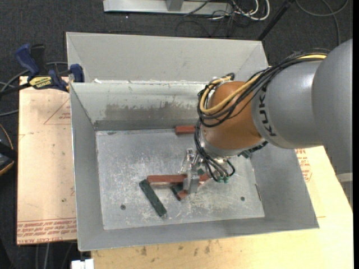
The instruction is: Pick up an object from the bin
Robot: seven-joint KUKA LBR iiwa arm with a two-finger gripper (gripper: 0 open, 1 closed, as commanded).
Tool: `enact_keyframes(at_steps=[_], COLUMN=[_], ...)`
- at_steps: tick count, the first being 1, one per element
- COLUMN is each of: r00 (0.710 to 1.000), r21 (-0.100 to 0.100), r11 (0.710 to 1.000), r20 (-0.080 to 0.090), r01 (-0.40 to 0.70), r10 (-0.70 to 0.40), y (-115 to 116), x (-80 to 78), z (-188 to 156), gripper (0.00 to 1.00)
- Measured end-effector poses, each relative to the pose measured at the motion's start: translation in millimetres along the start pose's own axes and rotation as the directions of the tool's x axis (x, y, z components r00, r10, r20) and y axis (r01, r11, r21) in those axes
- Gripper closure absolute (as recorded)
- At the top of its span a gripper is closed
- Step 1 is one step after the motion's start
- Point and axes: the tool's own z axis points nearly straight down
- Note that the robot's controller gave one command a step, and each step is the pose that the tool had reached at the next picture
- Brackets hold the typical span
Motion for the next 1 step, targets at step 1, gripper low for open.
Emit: enact_keyframes(at_steps=[1], r00=[1.0], r21=[0.008], r11=[1.0], r20=[-0.012], r01=[0.009], r10=[-0.009], y=[-2.0], x=[1.0], z=[-166.5], gripper=[1.0])
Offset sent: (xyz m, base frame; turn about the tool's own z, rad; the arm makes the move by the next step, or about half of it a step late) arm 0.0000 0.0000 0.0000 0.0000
